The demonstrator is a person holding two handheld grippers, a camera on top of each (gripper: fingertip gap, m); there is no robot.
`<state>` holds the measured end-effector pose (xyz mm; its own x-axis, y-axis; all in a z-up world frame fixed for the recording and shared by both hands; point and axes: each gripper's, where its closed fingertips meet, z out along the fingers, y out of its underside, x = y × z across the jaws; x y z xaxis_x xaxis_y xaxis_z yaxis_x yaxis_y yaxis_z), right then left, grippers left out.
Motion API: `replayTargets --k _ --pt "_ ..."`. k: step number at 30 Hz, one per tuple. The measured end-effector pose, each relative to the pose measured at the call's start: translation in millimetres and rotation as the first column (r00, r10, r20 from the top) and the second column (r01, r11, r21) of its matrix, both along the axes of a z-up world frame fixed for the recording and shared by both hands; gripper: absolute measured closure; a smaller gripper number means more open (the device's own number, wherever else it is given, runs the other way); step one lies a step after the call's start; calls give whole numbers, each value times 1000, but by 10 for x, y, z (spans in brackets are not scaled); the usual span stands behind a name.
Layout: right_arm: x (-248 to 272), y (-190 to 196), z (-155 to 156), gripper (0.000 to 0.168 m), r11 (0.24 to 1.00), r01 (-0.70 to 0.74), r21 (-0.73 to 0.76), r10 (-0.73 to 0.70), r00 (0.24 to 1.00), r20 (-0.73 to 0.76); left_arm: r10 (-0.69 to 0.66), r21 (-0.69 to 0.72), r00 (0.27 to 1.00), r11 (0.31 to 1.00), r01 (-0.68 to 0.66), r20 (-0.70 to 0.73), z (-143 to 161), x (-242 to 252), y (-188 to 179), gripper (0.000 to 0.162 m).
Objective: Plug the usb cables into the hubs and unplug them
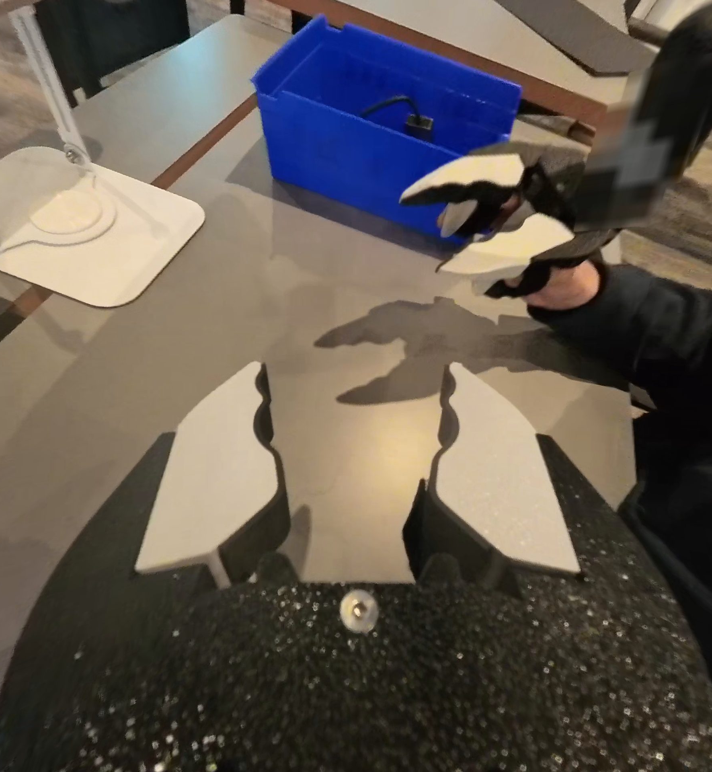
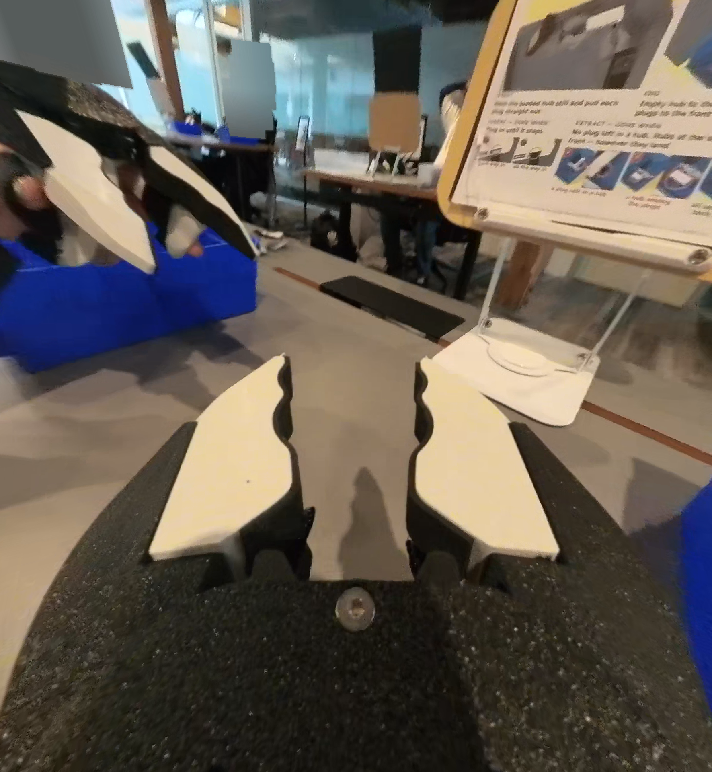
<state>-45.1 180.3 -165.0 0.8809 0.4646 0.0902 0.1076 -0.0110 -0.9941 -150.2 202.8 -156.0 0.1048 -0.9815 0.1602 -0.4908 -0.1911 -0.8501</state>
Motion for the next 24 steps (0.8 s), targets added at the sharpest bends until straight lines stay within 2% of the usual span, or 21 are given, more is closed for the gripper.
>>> replayTargets --k 5,8,11,13,15,18,19,20,24 --pt "-60 -3 -348 118 995 28 93 -26 999 -24 80 7 997 997 -80 17 45 -135 180 84" --pt "-121 -57 -262 123 983 22 185 -26 1000 18 158 31 987 987 -158 22 113 -324 313 84" --pt "-118 -106 -191 129 966 35 255 -50 997 54 315 91 949 945 -314 4 213 -723 524 87" --pt "-95 -106 -203 129 965 47 259 -64 996 57 470 133 883 874 -467 13 319 -1127 706 90" --pt "-82 -96 -208 130 966 47 253 -58 998 37 633 164 773 758 -631 48 439 -1618 885 91" --pt "-50 -68 -223 132 969 53 243 -59 998 17 862 314 491 435 -844 128 606 -2518 1181 94" --pt "-45 -64 -229 133 969 51 240 -55 998 12 888 338 436 368 -866 149 628 -2710 1211 98" --pt "-42 -64 -230 133 970 48 238 -50 999 6 899 327 409 344 -880 157 625 -2817 1219 100" --pt "-5 -75 -221 135 970 53 237 -50 999 -19 910 247 393 354 -902 134 533 -2894 1232 101"
